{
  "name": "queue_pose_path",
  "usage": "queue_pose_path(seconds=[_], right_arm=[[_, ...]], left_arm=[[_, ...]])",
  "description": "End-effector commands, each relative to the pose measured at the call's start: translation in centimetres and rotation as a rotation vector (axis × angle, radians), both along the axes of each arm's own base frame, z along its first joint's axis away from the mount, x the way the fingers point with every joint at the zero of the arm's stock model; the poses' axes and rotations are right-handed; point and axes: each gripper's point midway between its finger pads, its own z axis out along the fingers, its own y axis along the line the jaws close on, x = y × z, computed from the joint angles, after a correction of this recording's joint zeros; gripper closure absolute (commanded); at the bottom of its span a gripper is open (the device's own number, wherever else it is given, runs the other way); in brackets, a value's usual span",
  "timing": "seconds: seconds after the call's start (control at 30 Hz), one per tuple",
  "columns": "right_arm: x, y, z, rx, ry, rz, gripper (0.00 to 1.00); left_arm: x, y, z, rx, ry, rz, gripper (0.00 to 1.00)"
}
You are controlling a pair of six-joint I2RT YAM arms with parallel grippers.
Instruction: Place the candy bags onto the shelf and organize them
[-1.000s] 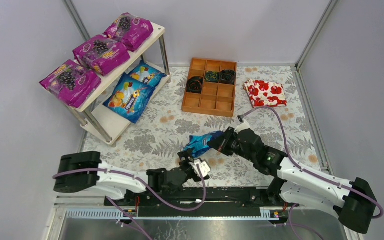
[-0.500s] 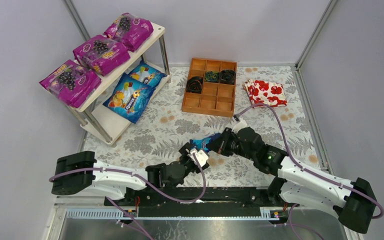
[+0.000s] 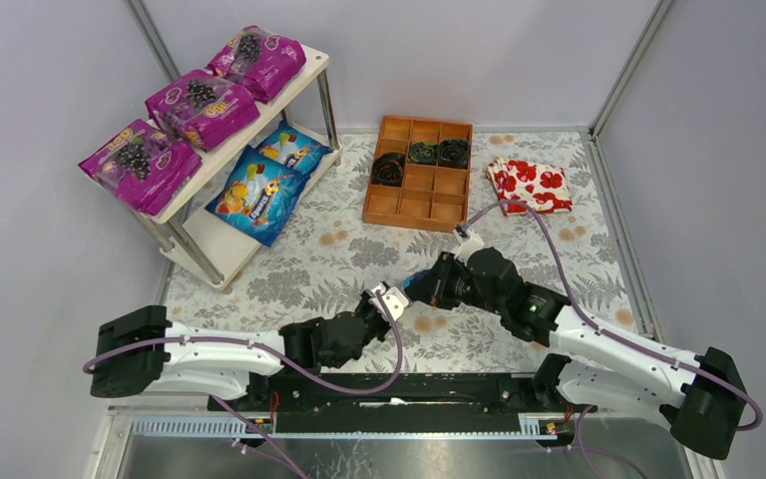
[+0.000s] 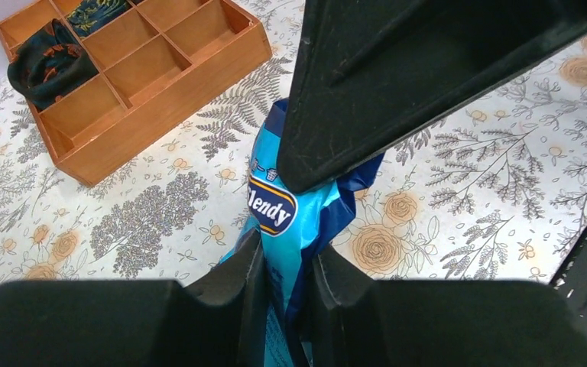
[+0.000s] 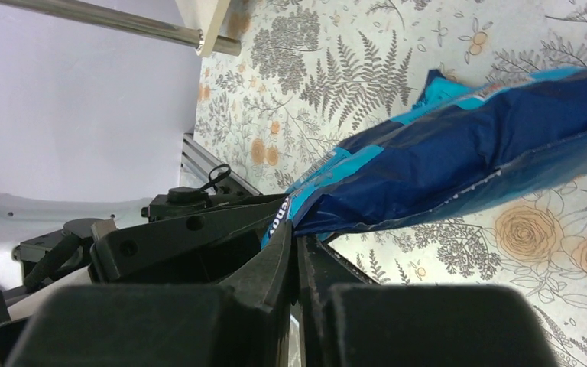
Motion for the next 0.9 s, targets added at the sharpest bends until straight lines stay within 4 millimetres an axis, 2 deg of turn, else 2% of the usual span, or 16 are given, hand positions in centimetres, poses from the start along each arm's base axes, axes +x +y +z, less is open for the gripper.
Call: queue_pose_path(seconds=[0.0,0.1,0.17,0.2,0.23,0.33,0.43,0.5,0.6,0.67,0.77,0.8,0.87], right_arm=[[0.9,1.4,6.6,0.115,-0.147,0.032,0.83],[1.2,0.7,6.3,0.013,-0.206,0.057,0.46],[1.3,-0.5,5.5,-0.112,-0.235,0.068,0.19],[1.5,-1.1,5.5,-0.163,-0.262,0.072,0.08],[1.8,-1.9,5.4,-0.218,-0.285,0.072,0.02],[1.9,-3.7,5.5,-0.342,-0.368,0.100,0.00],[1.2,-4.5,5.5,-0.404,-0.457,0.195,0.00],[-0.8,-3.9,5.8,-0.365,-0.520,0.339,0.00],[-3.0,-3.4,6.3,-0.270,-0.638,0.456,0.00],[-3.5,-3.8,6.3,-0.240,-0.741,0.473,0.00],[-3.1,-4.5,5.6,-0.234,-0.910,0.442,0.00],[-3.1,-4.3,6.4,-0.185,-0.982,0.418,0.00],[-4.6,-3.6,6.4,-0.105,-1.066,0.481,0.00]], left_arm=[[0.0,-0.3,3.6,-0.105,0.017,0.006,0.81],[-0.2,0.0,4.4,-0.103,0.023,-0.005,0.84],[-0.6,0.2,4.8,-0.087,0.024,-0.032,0.86],[-1.0,0.1,5.1,-0.078,0.024,-0.060,0.87],[-1.3,0.0,5.3,-0.065,0.027,-0.086,0.88],[-2.6,-0.6,6.1,-0.033,0.051,-0.168,0.89],[-4.9,-1.6,6.5,-0.011,0.079,-0.326,0.90],[-6.5,-2.2,6.7,-0.012,0.103,-0.417,0.91],[-7.4,-2.6,7.1,-0.001,0.128,-0.466,0.93],[-7.8,-2.5,7.4,0.016,0.138,-0.490,0.96],[-8.5,-2.4,7.9,0.025,0.138,-0.535,0.99],[-8.6,-2.3,8.2,0.028,0.137,-0.541,1.00],[-8.5,-2.0,8.4,0.040,0.130,-0.542,1.00]])
